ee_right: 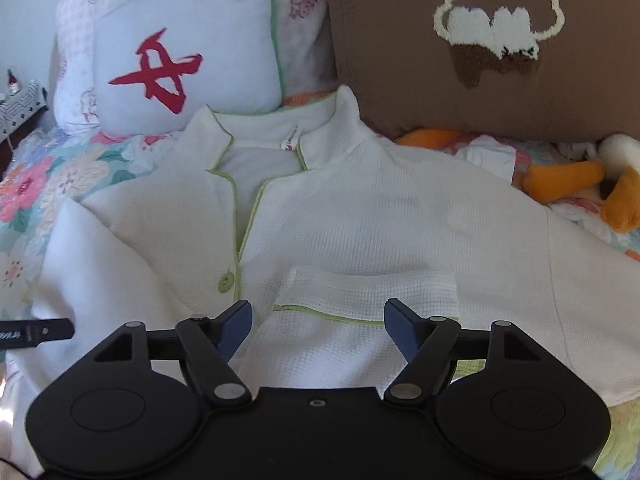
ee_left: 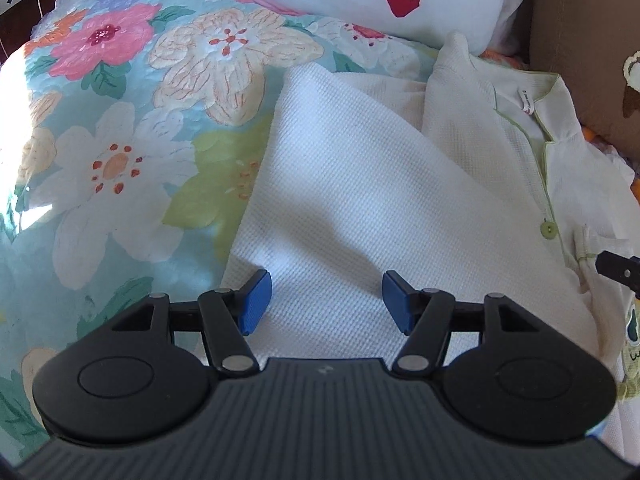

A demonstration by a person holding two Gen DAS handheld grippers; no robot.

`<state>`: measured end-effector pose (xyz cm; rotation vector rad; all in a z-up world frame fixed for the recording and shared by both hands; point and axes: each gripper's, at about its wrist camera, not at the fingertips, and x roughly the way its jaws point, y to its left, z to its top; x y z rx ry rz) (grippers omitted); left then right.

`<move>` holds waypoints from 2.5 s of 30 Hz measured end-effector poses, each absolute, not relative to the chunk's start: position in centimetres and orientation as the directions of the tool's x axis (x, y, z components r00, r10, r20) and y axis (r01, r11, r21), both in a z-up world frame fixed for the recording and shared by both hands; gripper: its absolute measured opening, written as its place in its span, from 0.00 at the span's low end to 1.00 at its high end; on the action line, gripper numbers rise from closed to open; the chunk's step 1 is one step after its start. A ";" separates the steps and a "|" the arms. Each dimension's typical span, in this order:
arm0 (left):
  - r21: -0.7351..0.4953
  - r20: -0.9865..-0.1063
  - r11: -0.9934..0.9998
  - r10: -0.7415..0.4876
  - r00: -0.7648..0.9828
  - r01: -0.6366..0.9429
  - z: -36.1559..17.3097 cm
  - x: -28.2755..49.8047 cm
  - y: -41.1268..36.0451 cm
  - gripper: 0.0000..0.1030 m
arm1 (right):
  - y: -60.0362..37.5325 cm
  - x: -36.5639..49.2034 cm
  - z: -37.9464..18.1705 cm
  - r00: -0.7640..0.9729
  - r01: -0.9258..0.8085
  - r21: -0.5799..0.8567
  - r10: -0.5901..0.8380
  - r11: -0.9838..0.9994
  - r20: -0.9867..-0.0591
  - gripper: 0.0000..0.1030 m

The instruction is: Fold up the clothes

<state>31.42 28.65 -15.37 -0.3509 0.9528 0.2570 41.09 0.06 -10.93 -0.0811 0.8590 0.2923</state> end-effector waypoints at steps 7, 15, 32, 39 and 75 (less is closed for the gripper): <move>-0.023 -0.842 0.896 0.222 0.492 -0.444 -15.7 31.3 29.1 0.61 | 0.9 41.9 -12.0 0.670 -0.250 -0.056 0.131 0.967 -0.731 0.11; -0.049 -0.868 0.855 0.219 0.445 -0.517 -15.8 30.5 31.9 0.71 | -6.3 36.1 -2.4 0.876 -0.353 0.252 0.412 0.901 -0.250 0.08; -0.022 -0.866 0.854 0.244 0.437 -0.520 -15.3 30.6 31.7 0.71 | -10.2 36.0 -10.7 0.735 0.068 0.023 -0.034 0.997 -0.677 0.48; -0.151 -0.755 0.897 0.167 0.634 -0.416 -11.5 31.4 32.1 0.67 | -3.4 39.5 -5.8 0.640 -0.321 0.194 0.363 0.927 -0.677 0.51; -0.217 -0.685 0.899 0.137 0.716 -0.380 -14.8 41.8 35.9 0.07 | 9.6 53.7 -11.0 0.665 -0.485 -0.128 0.269 0.865 -0.697 0.02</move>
